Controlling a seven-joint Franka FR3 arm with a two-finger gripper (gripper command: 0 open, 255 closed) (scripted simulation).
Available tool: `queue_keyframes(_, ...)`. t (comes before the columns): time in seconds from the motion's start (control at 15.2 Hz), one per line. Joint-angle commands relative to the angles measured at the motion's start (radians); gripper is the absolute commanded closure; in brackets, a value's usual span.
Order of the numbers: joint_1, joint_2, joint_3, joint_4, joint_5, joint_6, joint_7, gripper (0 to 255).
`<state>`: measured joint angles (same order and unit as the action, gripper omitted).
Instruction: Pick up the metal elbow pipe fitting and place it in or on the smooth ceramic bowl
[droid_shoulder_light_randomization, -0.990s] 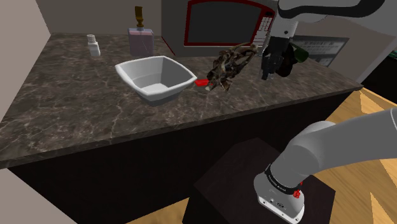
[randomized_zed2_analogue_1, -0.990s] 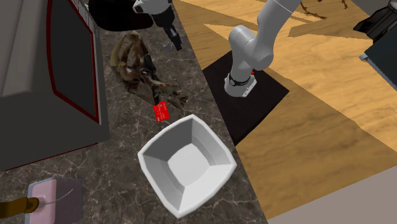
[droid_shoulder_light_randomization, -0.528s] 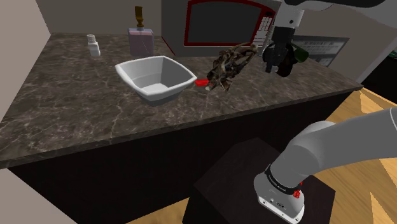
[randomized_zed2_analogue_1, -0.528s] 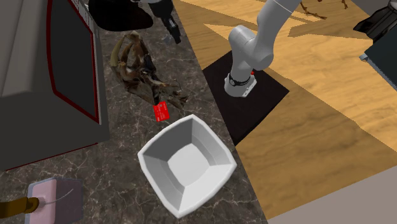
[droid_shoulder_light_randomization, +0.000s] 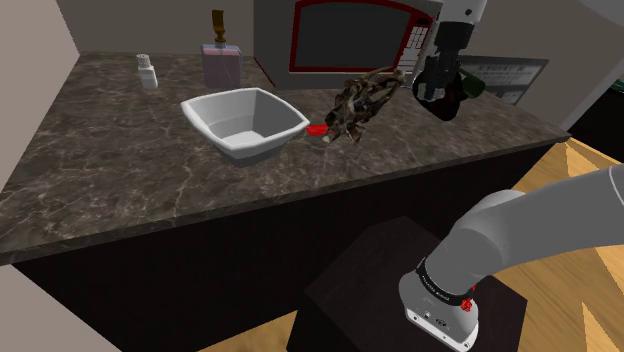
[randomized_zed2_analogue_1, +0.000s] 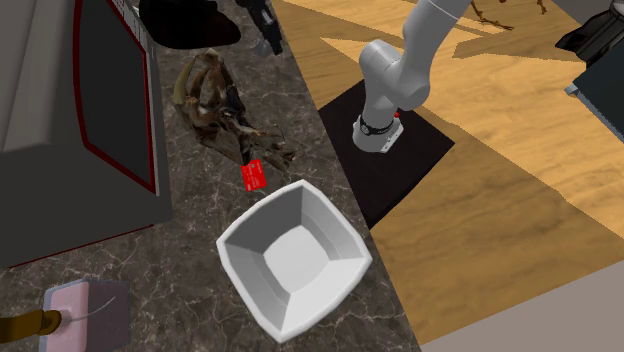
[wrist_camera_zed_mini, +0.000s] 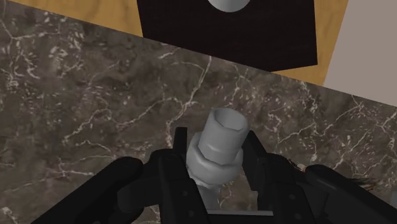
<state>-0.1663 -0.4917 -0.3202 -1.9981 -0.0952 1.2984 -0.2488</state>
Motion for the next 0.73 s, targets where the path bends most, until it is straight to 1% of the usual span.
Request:
queue_keyframes(0.0,0.001,0.009,0.0,0.035,0.002,-0.027,-0.002,255)
queue_keyframes(0.13,0.003,0.016,0.001,0.064,0.004,-0.048,-0.003,255)
queue_keyframes(0.66,0.064,0.066,0.135,0.08,0.115,-0.016,0.189,255)
